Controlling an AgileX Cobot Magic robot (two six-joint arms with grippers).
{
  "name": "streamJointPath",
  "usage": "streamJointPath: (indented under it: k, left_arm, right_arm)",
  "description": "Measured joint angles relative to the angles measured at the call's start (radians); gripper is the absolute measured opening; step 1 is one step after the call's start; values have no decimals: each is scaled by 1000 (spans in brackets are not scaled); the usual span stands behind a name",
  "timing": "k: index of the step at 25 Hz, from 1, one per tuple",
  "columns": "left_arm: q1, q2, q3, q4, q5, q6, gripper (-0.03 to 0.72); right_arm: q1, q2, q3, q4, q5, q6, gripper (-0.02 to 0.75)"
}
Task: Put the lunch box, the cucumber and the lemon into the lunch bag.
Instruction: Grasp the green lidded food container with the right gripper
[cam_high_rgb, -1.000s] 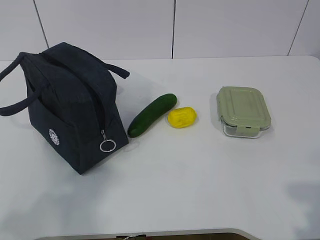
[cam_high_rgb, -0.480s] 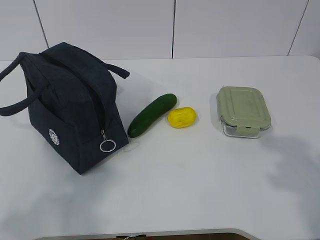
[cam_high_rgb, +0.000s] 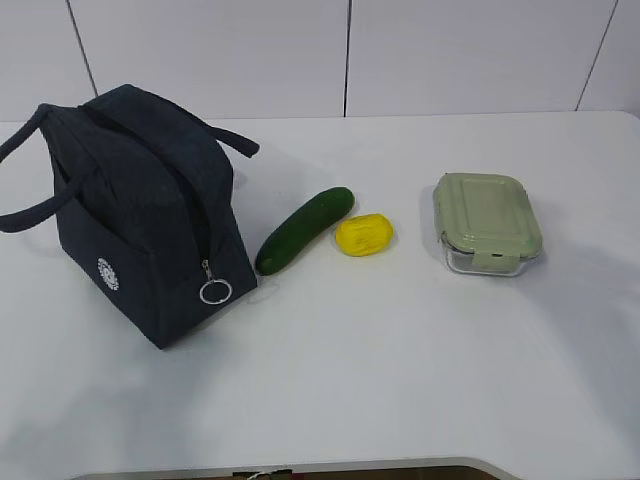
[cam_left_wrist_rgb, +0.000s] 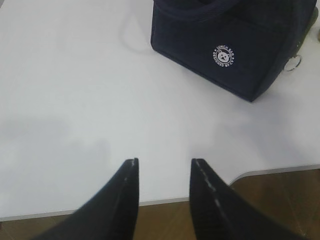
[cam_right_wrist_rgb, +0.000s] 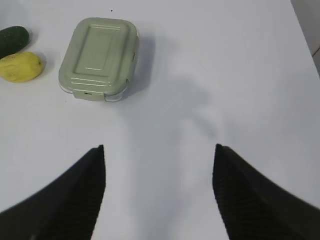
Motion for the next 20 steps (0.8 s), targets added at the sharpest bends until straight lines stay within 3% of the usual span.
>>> streamJointPath:
  k: [5, 13, 20]
  left_arm:
    - [0, 0, 0, 0, 0, 0, 242]
    - [0, 0, 0, 0, 0, 0, 242]
    - [0, 0, 0, -1, 0, 0, 242]
  right_arm:
    - [0, 168, -76, 13, -4, -4, 535]
    - [0, 422, -195, 259, -10, -193, 535]
    - [-1, 567, -276, 344, -9, -298, 535]
